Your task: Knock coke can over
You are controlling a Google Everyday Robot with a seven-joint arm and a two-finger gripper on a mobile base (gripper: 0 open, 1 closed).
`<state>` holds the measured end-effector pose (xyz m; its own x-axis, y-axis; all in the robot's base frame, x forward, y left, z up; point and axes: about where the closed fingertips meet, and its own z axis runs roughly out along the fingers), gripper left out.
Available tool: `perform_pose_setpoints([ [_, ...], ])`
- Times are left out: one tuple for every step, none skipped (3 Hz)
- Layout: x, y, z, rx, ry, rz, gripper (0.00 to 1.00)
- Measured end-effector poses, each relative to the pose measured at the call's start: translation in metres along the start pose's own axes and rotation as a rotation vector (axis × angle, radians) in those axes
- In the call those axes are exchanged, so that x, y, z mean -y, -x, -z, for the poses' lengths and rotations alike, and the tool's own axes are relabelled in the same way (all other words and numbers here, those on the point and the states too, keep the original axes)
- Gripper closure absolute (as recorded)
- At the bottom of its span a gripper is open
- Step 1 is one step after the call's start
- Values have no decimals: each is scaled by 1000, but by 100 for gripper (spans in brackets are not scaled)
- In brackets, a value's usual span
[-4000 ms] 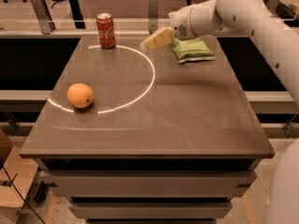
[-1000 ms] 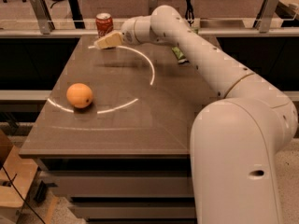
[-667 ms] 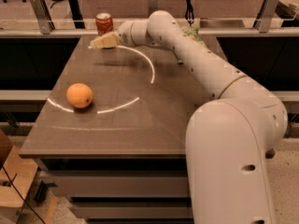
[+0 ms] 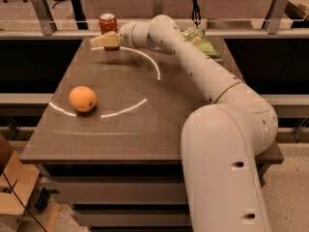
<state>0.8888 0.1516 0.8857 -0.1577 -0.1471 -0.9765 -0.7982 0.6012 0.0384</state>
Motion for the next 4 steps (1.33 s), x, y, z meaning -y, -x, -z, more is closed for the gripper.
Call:
perform_pose_setpoints([
  [3,3,-6,-2,-7,5,19],
  [5,5,-12,-1,-6,11,41],
  [11,6,-13,1,-18,10,65],
  [13,15,-4,9,-23,39,88],
])
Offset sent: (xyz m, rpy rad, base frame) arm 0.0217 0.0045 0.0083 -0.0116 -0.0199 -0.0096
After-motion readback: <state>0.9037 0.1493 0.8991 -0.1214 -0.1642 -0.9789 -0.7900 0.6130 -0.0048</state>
